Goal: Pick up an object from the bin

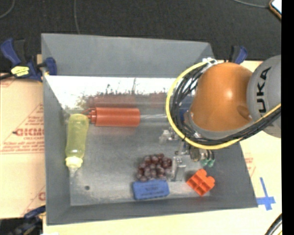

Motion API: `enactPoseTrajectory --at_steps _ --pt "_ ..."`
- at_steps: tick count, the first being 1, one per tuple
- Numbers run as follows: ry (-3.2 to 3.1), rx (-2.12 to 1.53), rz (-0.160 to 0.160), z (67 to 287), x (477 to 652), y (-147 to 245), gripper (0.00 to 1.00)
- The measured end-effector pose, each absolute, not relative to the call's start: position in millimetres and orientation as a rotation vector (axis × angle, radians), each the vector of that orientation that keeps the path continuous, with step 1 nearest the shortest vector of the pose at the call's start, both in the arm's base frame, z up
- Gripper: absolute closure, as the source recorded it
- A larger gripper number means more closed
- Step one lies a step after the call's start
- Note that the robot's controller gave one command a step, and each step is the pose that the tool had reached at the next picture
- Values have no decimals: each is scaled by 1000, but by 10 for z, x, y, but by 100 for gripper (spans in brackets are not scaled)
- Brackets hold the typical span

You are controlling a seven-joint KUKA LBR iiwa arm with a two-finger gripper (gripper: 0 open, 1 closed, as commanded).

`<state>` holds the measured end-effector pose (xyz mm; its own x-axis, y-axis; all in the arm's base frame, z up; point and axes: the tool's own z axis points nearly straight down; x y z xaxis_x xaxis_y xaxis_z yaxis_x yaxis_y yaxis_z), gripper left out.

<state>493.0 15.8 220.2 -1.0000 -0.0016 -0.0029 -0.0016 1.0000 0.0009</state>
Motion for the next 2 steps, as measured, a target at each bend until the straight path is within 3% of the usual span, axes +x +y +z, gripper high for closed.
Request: enactPoseTrajectory --at_steps 1,2 --pt "3139 -2 1 2201 4930 159 0" --pt "3141 22 4 1576 5004 471 0"
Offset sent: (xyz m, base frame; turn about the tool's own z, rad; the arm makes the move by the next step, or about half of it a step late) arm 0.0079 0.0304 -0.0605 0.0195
